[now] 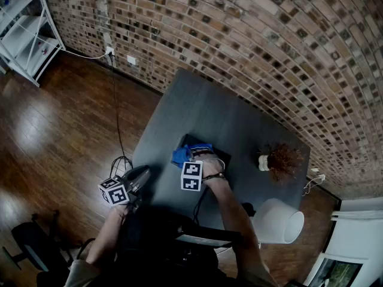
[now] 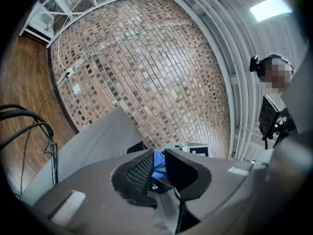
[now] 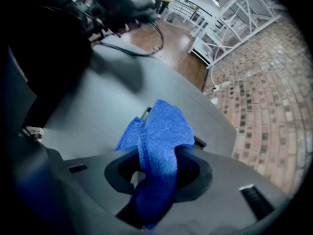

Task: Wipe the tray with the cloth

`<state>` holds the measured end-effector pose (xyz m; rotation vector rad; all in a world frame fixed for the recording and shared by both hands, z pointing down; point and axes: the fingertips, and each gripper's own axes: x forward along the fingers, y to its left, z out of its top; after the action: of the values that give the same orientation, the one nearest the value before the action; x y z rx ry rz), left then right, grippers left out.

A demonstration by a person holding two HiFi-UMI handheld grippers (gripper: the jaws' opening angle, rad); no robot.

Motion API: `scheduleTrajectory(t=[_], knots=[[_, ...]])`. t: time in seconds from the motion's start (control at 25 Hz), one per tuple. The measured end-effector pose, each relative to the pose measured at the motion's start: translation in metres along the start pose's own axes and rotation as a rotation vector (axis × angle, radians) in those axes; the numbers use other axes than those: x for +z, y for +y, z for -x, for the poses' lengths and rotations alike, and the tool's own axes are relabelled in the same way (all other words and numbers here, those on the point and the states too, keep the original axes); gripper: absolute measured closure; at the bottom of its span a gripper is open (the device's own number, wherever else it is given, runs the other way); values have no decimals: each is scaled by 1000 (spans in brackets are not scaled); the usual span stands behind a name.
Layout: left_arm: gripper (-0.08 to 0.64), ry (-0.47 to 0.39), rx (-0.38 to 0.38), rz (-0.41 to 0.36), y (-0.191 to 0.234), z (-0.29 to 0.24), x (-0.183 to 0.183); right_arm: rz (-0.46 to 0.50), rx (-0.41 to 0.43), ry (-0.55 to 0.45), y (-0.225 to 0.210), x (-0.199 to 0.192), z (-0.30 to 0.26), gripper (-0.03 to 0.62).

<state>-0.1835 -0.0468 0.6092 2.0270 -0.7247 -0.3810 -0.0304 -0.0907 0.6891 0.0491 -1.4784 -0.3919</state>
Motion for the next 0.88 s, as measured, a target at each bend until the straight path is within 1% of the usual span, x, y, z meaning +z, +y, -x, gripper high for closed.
scheduleTrajectory(t=[0.08, 0.12, 0.2, 0.24, 0.28, 0.32, 0.36, 0.4, 0.44, 0.48, 0.56, 0.6, 0.64, 0.68, 0.8, 0.84, 0.88], knots=[[505, 5, -6, -8, -1, 0, 3, -175, -45, -37, -25, -11, -1, 454], [505, 7, -8, -10, -2, 0, 4, -288, -95, -45, -43, -22, -3, 450], [505, 7, -13, -12, -3, 0, 5, -576, -203, -70, -84, -49, -6, 443], [505, 7, -14, -11, -3, 1, 4, -723, -220, -105, -97, -56, -9, 442], [505, 5, -12, -9, -3, 3, 3, -837, -211, -146, -103, -57, -14, 442], [505, 3, -9, -7, -2, 4, 3, -904, -193, -178, -103, -54, -18, 442], [505, 1, -7, -5, -1, 6, 3, -924, -180, -193, -100, -48, -19, 442], [505, -1, -4, -4, 0, 7, 4, -908, -167, -197, -93, -40, -18, 442], [505, -2, -2, -5, 2, 9, 5, -869, -138, -198, -82, -28, -15, 442], [505, -3, 1, -4, 4, 10, 5, -811, -87, -200, -68, -14, -10, 449], [505, -5, 9, 5, 8, 11, 4, -669, 43, -203, -35, 10, -1, 453], [505, -4, 10, 9, 9, 11, 3, -631, 96, -211, -25, 15, 2, 453], [505, -2, 8, 9, 9, 10, 3, -646, 116, -224, -26, 12, 3, 453], [505, 1, 4, 7, 8, 8, 3, -714, 92, -238, -38, 1, 2, 453], [505, 5, -10, 2, 3, 5, 1, -1011, -108, -269, -98, -44, -5, 449], [505, 6, -12, 1, 2, 5, 0, -1082, -143, -276, -109, -52, -10, 449], [505, 7, -12, 1, 1, 5, -1, -1120, -153, -281, -112, -54, -16, 449]])
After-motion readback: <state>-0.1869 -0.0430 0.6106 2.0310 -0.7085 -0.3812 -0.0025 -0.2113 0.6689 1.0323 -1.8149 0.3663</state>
